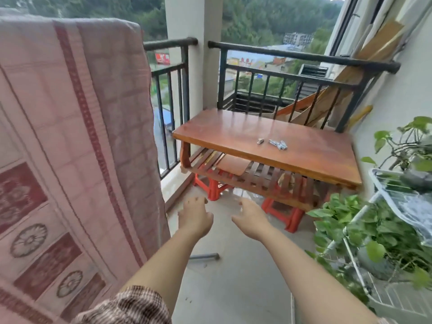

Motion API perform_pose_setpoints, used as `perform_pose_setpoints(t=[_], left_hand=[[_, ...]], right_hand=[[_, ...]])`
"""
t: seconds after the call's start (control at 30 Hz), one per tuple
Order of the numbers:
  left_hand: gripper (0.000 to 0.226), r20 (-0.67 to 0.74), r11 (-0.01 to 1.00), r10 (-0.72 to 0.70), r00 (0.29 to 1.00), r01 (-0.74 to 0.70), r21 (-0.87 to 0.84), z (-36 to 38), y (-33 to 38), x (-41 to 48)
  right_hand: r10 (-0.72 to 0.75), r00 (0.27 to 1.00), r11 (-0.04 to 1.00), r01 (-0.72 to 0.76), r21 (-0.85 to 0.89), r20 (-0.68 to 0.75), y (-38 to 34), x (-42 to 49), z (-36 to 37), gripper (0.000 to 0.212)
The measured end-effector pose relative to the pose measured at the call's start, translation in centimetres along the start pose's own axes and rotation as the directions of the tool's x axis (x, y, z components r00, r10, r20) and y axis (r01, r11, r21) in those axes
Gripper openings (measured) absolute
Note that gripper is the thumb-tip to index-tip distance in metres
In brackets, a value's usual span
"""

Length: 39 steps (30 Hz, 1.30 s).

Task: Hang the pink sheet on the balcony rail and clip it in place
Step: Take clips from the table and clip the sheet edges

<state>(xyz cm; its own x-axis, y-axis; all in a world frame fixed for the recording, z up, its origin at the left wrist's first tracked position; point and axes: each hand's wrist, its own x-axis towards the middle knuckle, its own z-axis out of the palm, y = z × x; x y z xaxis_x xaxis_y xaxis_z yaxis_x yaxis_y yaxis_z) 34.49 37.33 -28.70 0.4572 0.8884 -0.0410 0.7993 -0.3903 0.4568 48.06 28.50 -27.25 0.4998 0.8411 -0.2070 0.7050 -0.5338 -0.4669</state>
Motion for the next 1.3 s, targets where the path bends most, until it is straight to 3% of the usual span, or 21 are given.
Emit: perform_pose_setpoints(t=[0.13,0.3,0.47,0.8,0.93,1.07,1.3], left_hand=[[0.042,0.061,1.0,0.013,0.998,-0.013,0.003,2.7,5.4,6.7],[0.041,0.121,1.0,0.014,0.993,-0.014,-0.003,6.1,10.7,15.8],[0.034,0.159,0.999,0.036,0.987,-0.04,0.022,10.2,13.6,27.5],[0.043,0.316,0.997,0.035,0.948,-0.054,0.053,16.8,19.2,49.9],[0.047,0.421,0.998,0.04,0.906,-0.058,0.03,19.9,20.5,55.7],[0.046,0.427,0.999,0.03,0.904,-0.042,0.021,23.3,21.2,60.5],[0.065,0.414,0.992,-0.079,0.907,0.032,0.12,28.1,20.3,66.6]], right_hand=[[0.084,0.996,0.996,-0.084,-0.015,0.018,4.8,6.9,-3.7,0.044],[0.105,0.994,0.994,-0.105,0.004,0.04,9.1,16.0,-6.5,0.05],[0.119,0.992,0.993,-0.119,-0.003,0.05,12.1,27.3,-8.5,0.047],[0.237,0.963,0.971,-0.238,-0.007,0.129,17.5,48.5,-11.5,0.04],[0.279,0.948,0.959,-0.285,0.016,0.157,19.2,55.2,-12.1,0.04],[0.282,0.944,0.954,-0.295,0.054,0.171,20.8,61.8,-12.1,0.043],[0.302,0.932,0.948,-0.317,0.042,0.202,24.0,72.2,-11.2,0.039]])
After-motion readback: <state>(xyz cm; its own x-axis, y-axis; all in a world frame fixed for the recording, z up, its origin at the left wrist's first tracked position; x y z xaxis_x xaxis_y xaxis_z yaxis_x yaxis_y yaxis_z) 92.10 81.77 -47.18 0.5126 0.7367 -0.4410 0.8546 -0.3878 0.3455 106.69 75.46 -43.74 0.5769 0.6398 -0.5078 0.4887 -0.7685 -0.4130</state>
